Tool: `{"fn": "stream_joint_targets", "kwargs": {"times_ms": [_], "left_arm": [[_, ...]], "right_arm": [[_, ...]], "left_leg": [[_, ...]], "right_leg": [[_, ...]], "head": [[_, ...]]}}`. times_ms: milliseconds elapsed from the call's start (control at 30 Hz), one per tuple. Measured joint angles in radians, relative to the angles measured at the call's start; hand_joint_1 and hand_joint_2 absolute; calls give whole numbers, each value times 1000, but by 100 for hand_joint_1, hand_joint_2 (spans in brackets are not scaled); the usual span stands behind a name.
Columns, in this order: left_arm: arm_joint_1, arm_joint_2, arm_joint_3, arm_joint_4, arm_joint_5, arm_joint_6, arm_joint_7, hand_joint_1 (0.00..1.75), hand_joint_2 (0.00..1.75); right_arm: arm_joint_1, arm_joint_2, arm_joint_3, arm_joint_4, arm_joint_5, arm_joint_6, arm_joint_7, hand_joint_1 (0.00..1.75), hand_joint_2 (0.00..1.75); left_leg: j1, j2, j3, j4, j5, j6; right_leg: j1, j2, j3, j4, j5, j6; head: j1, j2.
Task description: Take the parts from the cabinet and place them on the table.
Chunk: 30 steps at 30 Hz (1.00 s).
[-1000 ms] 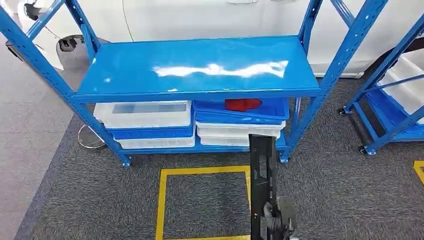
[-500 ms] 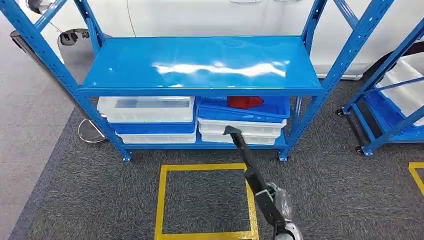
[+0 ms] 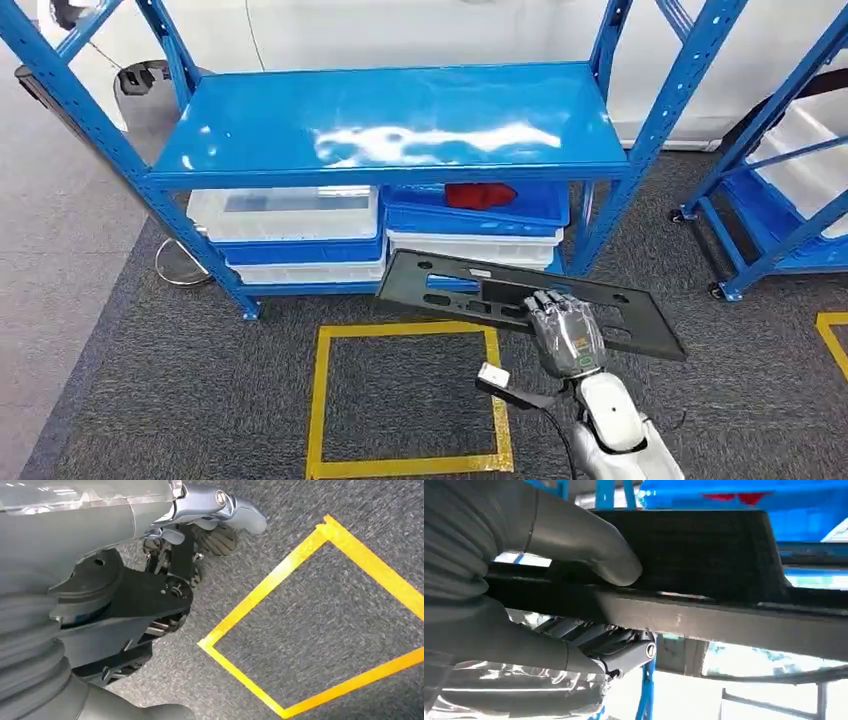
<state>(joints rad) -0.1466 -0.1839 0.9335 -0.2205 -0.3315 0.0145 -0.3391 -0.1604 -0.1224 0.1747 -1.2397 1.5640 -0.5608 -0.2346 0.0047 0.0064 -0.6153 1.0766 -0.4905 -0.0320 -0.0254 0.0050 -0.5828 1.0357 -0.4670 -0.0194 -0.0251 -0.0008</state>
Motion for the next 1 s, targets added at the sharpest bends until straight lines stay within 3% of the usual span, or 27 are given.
{"fn": "stream_joint_targets", "kwargs": {"times_ms": [67,100,133,167,200,267,300,367,433,467,500,567,600,633,667,700,767,800,833,933,1000], "left_arm": [[1,0,0,0,1,0,0,0,175],[2,0,0,0,1,0,0,0,175],[3,0,0,0,2,0,0,0,175],[4,0,0,0,5,0,0,0,175],[3,0,0,0,6,0,-1,0,175],[2,2,0,0,8,0,-3,0,175],[1,10,0,0,8,1,-3,0,175],[3,9,0,0,9,1,-6,0,175],[4,9,0,0,11,1,-6,0,175],[4,9,0,0,12,1,-6,0,175],[4,9,0,0,12,0,-6,0,175],[3,9,1,0,12,0,-6,0,175],[5,9,1,0,12,0,-5,0,175],[7,9,1,0,13,0,-5,0,175],[8,9,1,0,14,0,-4,0,175],[9,8,1,0,15,0,-3,0,175],[9,5,1,0,16,0,-3,0,175],[9,6,1,0,16,0,-4,0,175],[8,6,1,0,17,0,-6,0,175],[10,6,1,0,16,2,-19,0,175],[9,6,1,0,11,5,-28,0,175]], "right_arm": [[-17,-21,22,-21,3,7,2,175,175],[-27,-35,34,-27,5,9,2,175,175],[-37,-47,46,-29,6,13,2,175,175],[-46,-58,56,-32,6,15,2,175,175],[-55,-69,64,-36,6,16,1,175,175],[-77,-86,81,-52,5,16,-2,175,175],[-89,-92,91,-59,3,17,-2,175,175],[-112,-107,113,-75,-2,27,-5,175,175],[-124,-119,129,-94,-10,41,-9,175,175],[-129,-126,139,-104,-19,51,-14,175,175],[-136,-131,146,-111,-31,62,-22,175,175],[-151,-138,155,-119,-52,80,-25,175,175],[-153,-139,159,-119,-62,88,-29,175,175],[-154,-141,164,-120,-75,98,-33,175,175],[-154,-143,170,-121,-85,104,-38,175,175],[-155,-144,173,-122,-93,107,-42,175,175],[-157,-146,179,-130,-110,112,-46,175,175],[-160,-145,182,-132,-119,114,-49,175,175],[-161,-146,185,-136,-126,116,-53,175,175],[-157,-147,191,-138,-147,123,-61,175,175],[-158,-148,194,-143,-157,126,-64,175,175]], "left_leg": [[5,0,-66,163,-88,-10],[5,0,-94,234,-113,-11],[5,0,-102,262,-116,-10],[5,0,-87,239,-97,-6],[5,0,-52,177,-62,0],[-4,-2,52,-16,20,26],[-8,-3,69,-49,5,38],[-16,-2,63,-61,14,38],[-17,-3,63,-74,24,47],[-2,1,73,-98,40,46],[-4,0,73,-106,48,52],[-5,1,64,-105,52,53],[-5,1,62,-103,52,53],[-5,1,59,-99,53,53],[-4,1,56,-96,52,53],[-2,1,54,-90,51,50],[0,0,48,-72,44,40],[-3,-1,40,-64,39,34],[-9,-1,31,-50,36,29],[-6,1,29,-55,42,16],[-3,0,20,-32,16,5]], "right_leg": [[4,-2,-9,0,5,-6],[7,-2,-13,1,8,-7],[9,-2,-16,1,10,-8],[11,-2,-17,1,12,-7],[14,-1,-17,1,13,-7],[17,-1,-16,1,16,-5],[17,-1,-18,0,19,0],[12,-1,-27,1,26,11],[11,-1,-24,-12,35,26],[11,-4,-26,-4,28,29],[12,-5,-40,21,2,33],[10,-4,-105,171,-84,39],[10,-4,-134,239,-110,43],[9,-4,-152,286,-118,47],[7,-5,-145,274,-101,49],[4,-5,-116,222,-68,51],[-3,-8,-23,45,12,54],[-2,-13,-8,13,-8,48],[2,-5,-16,9,4,33],[7,1,-23,12,7,16],[1,3,-23,6,14,4]], "head": [[0,0],[0,0],[0,0],[0,0],[0,0],[0,0],[3,0],[1,0],[0,0],[1,0],[3,0],[3,0],[1,0],[3,0],[2,0],[3,0],[3,0],[3,0],[1,0],[-2,0],[-4,0]]}}
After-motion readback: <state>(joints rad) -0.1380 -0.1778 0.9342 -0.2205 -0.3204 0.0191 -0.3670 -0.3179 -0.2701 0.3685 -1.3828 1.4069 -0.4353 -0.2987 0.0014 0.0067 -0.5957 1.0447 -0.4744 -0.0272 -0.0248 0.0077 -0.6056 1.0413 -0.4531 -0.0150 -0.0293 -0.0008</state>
